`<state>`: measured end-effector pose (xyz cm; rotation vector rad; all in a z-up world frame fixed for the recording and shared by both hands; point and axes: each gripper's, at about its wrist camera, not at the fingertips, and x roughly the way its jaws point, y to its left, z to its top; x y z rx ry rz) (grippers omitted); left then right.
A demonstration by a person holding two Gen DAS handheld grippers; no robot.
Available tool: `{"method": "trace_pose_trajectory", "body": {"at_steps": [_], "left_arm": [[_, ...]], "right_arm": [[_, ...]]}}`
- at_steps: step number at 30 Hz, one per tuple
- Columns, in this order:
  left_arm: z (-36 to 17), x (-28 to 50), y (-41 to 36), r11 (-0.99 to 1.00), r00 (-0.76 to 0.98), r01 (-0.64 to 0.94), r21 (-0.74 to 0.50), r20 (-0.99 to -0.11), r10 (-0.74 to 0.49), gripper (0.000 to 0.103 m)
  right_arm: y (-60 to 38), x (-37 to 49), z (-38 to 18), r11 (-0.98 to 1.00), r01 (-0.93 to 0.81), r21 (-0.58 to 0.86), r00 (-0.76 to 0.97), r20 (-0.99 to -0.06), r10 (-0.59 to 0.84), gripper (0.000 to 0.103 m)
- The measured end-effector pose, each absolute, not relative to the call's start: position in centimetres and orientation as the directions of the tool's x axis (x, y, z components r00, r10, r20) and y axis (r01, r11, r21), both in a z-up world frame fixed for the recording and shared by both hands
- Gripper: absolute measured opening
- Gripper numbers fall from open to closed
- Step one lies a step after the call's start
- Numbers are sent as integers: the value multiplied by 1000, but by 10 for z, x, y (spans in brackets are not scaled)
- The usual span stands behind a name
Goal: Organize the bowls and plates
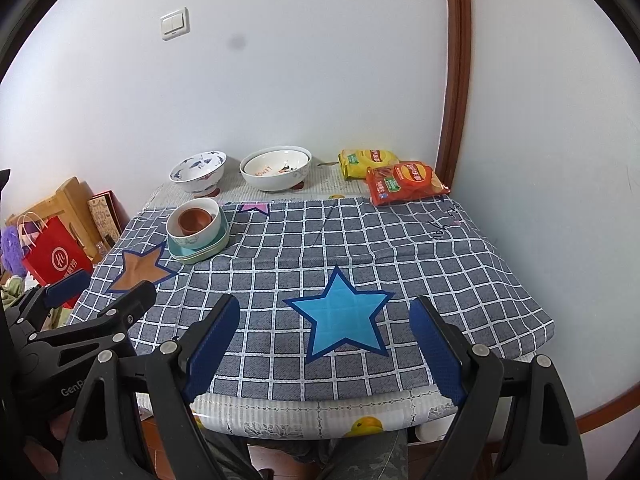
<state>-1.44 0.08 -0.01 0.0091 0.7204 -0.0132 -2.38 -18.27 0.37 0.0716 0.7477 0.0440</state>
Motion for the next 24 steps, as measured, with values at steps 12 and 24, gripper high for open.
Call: {"method": "trace_pose_trajectory", "body": {"at_steps": [12, 24], "left_arm": [[1, -16, 2, 1000, 757, 21, -4, -653, -19, 95], [-5, -6, 5, 1000, 754, 28, 5, -657, -18, 95]], "right_arm": [[-180, -27, 6, 997, -18, 79, 739, -670, 67, 86], [-176, -17, 0, 993, -46, 112, 751, -652, 108, 86]]}}
